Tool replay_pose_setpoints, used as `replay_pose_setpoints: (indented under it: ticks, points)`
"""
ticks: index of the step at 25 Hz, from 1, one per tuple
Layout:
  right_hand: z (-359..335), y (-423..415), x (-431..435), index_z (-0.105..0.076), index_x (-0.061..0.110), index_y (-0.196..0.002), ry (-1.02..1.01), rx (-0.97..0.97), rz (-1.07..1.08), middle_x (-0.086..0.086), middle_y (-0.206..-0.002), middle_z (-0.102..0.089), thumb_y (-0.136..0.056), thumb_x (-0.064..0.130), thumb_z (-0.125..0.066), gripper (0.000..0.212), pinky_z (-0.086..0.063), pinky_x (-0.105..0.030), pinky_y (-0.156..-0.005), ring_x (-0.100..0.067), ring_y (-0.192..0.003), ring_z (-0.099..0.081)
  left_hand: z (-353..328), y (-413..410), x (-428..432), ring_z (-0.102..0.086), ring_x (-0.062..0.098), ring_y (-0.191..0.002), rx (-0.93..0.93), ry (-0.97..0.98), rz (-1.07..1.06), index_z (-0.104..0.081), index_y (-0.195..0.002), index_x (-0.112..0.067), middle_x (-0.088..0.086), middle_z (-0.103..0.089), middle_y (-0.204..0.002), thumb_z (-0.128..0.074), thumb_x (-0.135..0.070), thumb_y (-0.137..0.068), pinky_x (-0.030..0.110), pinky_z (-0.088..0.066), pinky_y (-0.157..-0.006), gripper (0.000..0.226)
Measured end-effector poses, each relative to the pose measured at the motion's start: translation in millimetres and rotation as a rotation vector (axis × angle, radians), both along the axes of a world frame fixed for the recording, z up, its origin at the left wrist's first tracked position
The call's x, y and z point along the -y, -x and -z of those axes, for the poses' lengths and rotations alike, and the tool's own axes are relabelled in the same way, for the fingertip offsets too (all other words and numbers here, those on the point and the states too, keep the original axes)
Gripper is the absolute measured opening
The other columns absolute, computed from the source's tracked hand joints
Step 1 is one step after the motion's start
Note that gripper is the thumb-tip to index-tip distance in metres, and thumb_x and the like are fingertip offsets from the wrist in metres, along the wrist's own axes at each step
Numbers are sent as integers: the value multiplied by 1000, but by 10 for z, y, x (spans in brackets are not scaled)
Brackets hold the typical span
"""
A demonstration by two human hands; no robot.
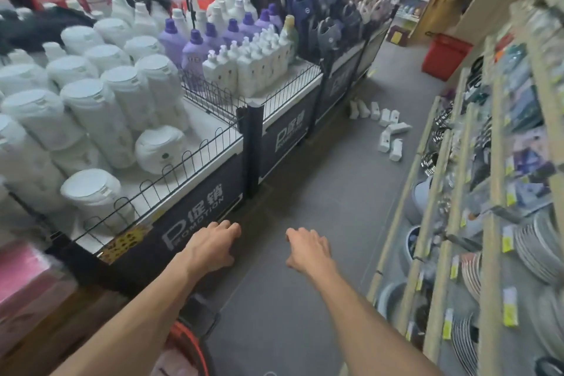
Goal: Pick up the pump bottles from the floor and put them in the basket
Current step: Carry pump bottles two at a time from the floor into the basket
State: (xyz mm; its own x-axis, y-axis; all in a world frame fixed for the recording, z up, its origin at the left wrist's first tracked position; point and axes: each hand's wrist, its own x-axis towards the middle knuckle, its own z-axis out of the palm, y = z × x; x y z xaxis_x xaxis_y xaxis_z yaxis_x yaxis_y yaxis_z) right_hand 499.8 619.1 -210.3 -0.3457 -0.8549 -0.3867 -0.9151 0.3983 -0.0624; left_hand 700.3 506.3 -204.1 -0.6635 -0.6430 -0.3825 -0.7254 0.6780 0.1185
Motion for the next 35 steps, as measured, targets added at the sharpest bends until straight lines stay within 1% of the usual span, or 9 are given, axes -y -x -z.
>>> replay_pose_setpoints:
  ticks: [3,7,13,17,20,24,27,31,35]
  points:
    - [-45,589,-35,-51,25,-131,1,16,70,-4,-134,-56,-88,28,-70,48,-43,-40,-99,-29,-128,-52,-55,611,81,-54,23,-115,-21,-14,73,-43,-137,-27,-2,-52,-128,-72,-36,-82,36,-50,-83,63]
    - [-124,1246,-93,-51,24,-133,-1,33,166,-4,-136,-57,-86,33,-74,53,-45,-39,-98,-28,-127,-55,-101,1259,288,-54,22,-116,4,11,168,-42,-139,-27,-2,-52,-126,-72,-36,-82,34,-48,-86,65]
    - [-245,2169,58,-50,23,-133,-15,48,326,-5,-136,-57,-85,30,-74,53,-45,-40,-94,-30,-125,-56,-134,2318,757,-54,24,-115,-2,28,304,-43,-138,-28,-2,-53,-126,-71,-34,-83,36,-50,-84,62]
    - [-340,2635,422,-51,23,-131,-16,38,391,-3,-133,-60,-85,30,-75,52,-45,-38,-92,-29,-123,-57,-107,2964,1205,-56,24,-112,-12,47,428,-45,-134,-25,-2,-54,-125,-72,-32,-81,38,-52,-84,60]
    - [-412,2973,714,-52,24,-130,-8,61,474,-2,-131,-60,-84,29,-76,52,-46,-38,-92,-29,-121,-58,-184,3468,1640,-57,25,-113,-18,54,493,-45,-133,-22,-1,-55,-125,-71,-34,-82,37,-52,-84,59]
    - [-438,3486,1053,-51,25,-134,-5,108,567,-4,-132,-60,-85,30,-76,56,-46,-35,-92,-28,-121,-57,-322,4111,2186,-57,27,-114,-47,60,543,-46,-133,-21,1,-56,-124,-69,-39,-83,38,-51,-86,57]
    - [-461,3918,1365,-50,27,-137,25,109,604,-2,-133,-61,-85,31,-76,58,-44,-35,-91,-28,-123,-57,-381,4612,2573,-57,27,-115,-66,59,580,-46,-133,-23,1,-56,-127,-70,-35,-83,38,-51,-86,57]
    - [-456,4554,1802,-50,28,-136,46,141,649,-3,-132,-62,-85,30,-77,57,-44,-36,-92,-29,-121,-57,-329,5276,2947,-57,26,-117,-45,48,610,-44,-138,-26,0,-55,-132,-72,-35,-83,36,-49,-85,62]
    - [-388,5413,2212,-50,29,-137,45,184,689,-2,-133,-62,-82,32,-78,62,-43,-36,-92,-28,-122,-58,-224,6087,3384,-56,24,-120,-37,58,626,-42,-140,-28,-1,-54,-134,-72,-33,-81,34,-48,-87,66]
